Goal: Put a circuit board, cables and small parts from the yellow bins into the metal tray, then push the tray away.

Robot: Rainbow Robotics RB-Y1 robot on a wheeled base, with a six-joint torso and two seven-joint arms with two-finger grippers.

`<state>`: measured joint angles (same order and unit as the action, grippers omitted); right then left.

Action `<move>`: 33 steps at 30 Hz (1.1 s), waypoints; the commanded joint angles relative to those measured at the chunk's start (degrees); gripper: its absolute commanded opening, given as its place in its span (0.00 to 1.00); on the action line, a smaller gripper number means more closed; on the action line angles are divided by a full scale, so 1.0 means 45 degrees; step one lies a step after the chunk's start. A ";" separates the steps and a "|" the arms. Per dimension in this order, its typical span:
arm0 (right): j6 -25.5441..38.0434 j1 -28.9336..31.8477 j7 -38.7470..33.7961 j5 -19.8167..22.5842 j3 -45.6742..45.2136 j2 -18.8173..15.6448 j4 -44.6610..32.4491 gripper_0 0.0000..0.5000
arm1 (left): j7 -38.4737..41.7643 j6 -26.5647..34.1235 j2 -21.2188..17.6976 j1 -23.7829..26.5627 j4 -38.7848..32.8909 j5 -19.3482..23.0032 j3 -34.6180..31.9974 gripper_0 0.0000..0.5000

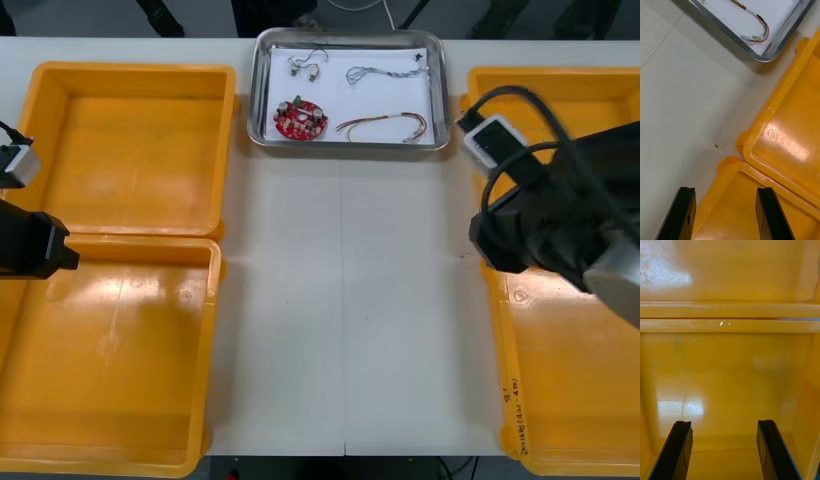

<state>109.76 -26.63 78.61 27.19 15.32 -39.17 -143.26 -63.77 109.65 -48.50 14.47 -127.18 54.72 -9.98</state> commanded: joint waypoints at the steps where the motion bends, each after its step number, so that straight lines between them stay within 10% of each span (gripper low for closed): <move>1: 0.0054 0.0976 -0.0632 0.0949 -0.2429 -0.0396 -0.0390 0.93 | -0.0965 0.0078 -0.0589 -0.0169 -0.0333 0.0086 -0.0438 1.00; 13: 0.0054 0.2558 -0.0964 0.3937 -0.7312 -0.0416 0.2696 0.93 | -0.0965 0.0078 -0.0589 -0.0169 -0.0333 0.0086 -0.0438 1.00; 33: -0.1070 0.3046 -0.0183 0.4113 -0.8073 -0.1490 0.6895 0.92 | -0.0965 0.0078 -0.0589 -0.0169 -0.0333 0.0086 -0.0438 1.00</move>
<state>106.77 -13.66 75.68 45.01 -19.04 -42.87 -113.72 -63.77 109.65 -48.50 14.47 -127.18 54.72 -9.99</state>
